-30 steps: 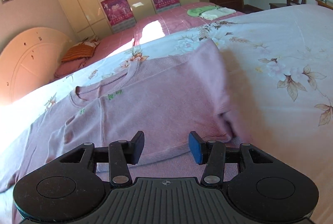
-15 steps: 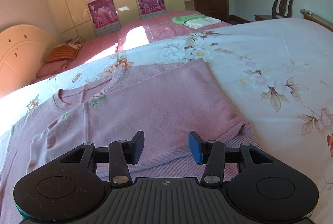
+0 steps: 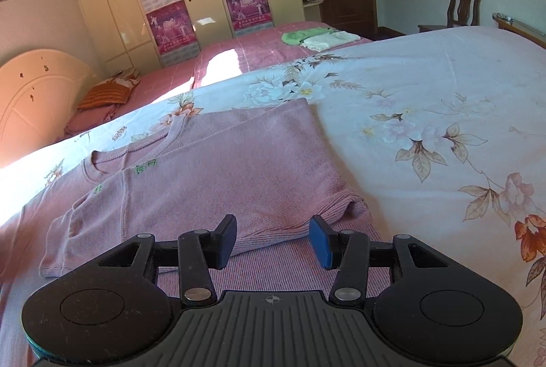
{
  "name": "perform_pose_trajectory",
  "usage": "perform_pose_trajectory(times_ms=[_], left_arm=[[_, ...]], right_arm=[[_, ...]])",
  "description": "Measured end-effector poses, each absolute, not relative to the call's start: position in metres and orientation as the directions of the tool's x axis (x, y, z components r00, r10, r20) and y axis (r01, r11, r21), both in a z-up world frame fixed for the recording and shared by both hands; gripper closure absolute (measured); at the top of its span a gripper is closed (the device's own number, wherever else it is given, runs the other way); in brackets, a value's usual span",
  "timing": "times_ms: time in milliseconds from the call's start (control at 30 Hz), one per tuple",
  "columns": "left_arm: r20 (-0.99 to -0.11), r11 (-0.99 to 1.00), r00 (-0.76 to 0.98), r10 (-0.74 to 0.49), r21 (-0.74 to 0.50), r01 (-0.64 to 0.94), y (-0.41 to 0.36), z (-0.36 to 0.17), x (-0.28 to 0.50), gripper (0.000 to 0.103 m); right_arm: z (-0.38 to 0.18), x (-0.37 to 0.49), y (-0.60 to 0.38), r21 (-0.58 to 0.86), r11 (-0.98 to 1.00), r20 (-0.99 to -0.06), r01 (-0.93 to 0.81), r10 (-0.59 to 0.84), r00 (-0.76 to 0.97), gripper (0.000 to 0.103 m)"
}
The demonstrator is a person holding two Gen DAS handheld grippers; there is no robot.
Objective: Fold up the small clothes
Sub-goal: 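Fold the sleeve and side edge across the body, open the left gripper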
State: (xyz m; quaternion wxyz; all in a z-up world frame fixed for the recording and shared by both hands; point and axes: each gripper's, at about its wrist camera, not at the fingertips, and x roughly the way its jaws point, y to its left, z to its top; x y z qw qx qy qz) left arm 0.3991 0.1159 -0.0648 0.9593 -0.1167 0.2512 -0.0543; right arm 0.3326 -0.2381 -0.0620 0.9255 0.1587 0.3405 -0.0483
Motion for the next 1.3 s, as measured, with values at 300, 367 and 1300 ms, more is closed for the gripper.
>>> perform_pose_trajectory(times_ms=[300,367,1300], left_arm=[[-0.596,0.946,0.735,-0.325,-0.183,0.269,-0.032,-0.119,0.440,0.090],[-0.652,0.949,0.693,-0.307,-0.151,0.278,-0.047,-0.135,0.447,0.081],[-0.656,0.996,0.750,0.081,0.033,-0.079,0.159,-0.120,0.386,0.086]], right_arm=[[-0.054,0.330,-0.255,0.339,0.930,-0.629,0.140,0.114,0.769,0.055],[-0.054,0.332,-0.256,0.379,0.917,-0.623,0.120,0.158,0.766,0.055],[-0.046,0.389,-0.191,0.327,0.939,-0.538,-0.102,0.274,0.797,0.100]])
